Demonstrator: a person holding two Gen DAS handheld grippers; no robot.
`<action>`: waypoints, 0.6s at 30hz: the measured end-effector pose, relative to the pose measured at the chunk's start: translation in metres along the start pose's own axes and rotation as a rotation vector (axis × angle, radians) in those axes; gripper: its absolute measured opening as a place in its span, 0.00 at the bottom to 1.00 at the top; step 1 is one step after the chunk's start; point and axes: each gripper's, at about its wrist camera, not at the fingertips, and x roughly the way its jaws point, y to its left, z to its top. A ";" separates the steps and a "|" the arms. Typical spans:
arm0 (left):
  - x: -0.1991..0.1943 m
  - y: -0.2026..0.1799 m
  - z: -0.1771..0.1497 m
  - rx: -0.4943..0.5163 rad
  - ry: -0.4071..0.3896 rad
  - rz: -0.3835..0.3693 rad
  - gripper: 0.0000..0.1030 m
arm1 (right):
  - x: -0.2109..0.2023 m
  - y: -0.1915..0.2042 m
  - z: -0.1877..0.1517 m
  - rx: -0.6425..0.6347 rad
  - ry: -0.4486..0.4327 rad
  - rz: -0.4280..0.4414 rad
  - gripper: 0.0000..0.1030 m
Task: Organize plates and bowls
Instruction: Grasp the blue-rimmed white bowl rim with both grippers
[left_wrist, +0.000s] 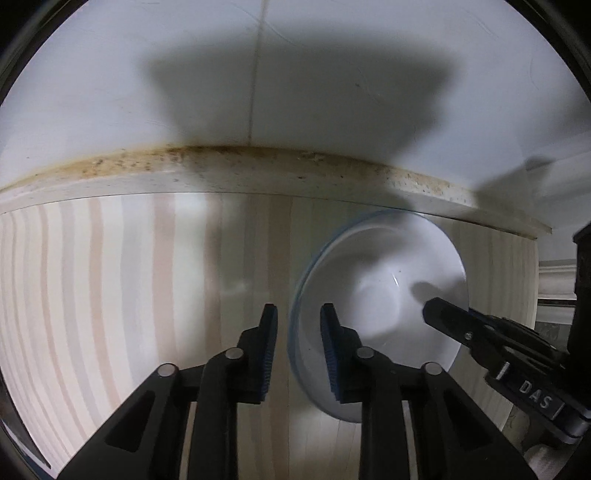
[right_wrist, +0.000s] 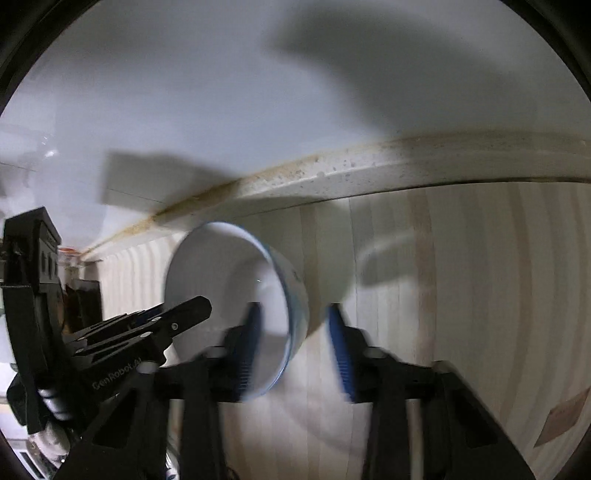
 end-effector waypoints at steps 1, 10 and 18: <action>0.002 0.001 0.001 0.004 -0.001 0.000 0.14 | 0.005 0.000 0.001 -0.006 0.012 -0.001 0.13; -0.016 -0.015 -0.015 0.041 -0.043 0.031 0.14 | 0.001 0.001 -0.012 -0.015 0.002 0.001 0.12; -0.057 -0.027 -0.048 0.077 -0.094 0.020 0.14 | -0.031 0.009 -0.040 -0.028 -0.036 0.021 0.12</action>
